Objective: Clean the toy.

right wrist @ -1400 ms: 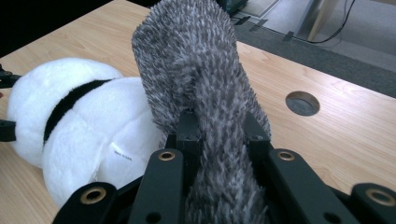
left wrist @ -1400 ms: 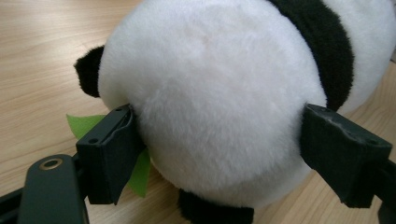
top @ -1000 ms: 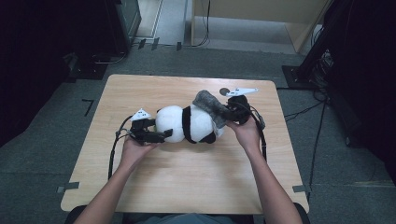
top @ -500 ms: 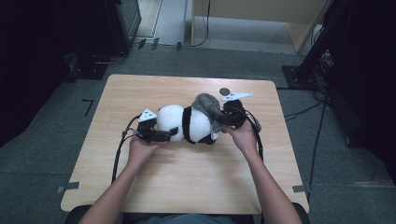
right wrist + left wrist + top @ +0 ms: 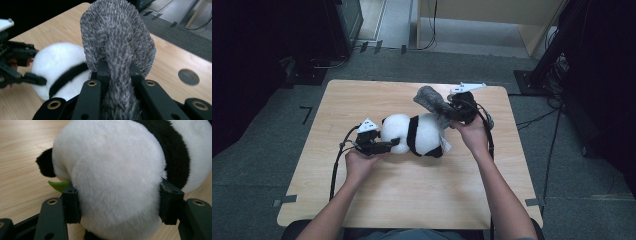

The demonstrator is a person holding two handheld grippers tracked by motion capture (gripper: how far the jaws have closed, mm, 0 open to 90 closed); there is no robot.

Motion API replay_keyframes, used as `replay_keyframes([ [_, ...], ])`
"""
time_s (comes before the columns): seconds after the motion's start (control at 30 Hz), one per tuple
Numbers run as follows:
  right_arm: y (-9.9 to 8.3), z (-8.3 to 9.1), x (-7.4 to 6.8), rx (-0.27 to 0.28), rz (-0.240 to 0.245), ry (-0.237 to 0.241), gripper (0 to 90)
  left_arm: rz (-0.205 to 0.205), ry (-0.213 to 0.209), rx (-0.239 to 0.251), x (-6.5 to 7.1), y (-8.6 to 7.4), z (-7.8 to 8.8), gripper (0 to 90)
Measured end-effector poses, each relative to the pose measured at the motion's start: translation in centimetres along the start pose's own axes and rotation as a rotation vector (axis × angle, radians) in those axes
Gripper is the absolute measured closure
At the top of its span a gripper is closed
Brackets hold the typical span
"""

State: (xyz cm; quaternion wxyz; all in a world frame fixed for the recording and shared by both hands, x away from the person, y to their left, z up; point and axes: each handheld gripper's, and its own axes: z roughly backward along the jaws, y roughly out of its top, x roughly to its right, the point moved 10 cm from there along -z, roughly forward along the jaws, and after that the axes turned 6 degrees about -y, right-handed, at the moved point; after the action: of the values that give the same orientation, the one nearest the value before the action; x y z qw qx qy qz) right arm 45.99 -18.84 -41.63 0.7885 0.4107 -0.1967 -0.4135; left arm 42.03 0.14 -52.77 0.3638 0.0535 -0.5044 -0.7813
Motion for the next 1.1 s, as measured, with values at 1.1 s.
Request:
replay_keyframes([
  [1.1,0.9,-10.4,-7.8,-0.2,0.134,0.174,77.0,0.033,0.021,-0.005,-0.2,-0.7,-0.1,23.8],
])
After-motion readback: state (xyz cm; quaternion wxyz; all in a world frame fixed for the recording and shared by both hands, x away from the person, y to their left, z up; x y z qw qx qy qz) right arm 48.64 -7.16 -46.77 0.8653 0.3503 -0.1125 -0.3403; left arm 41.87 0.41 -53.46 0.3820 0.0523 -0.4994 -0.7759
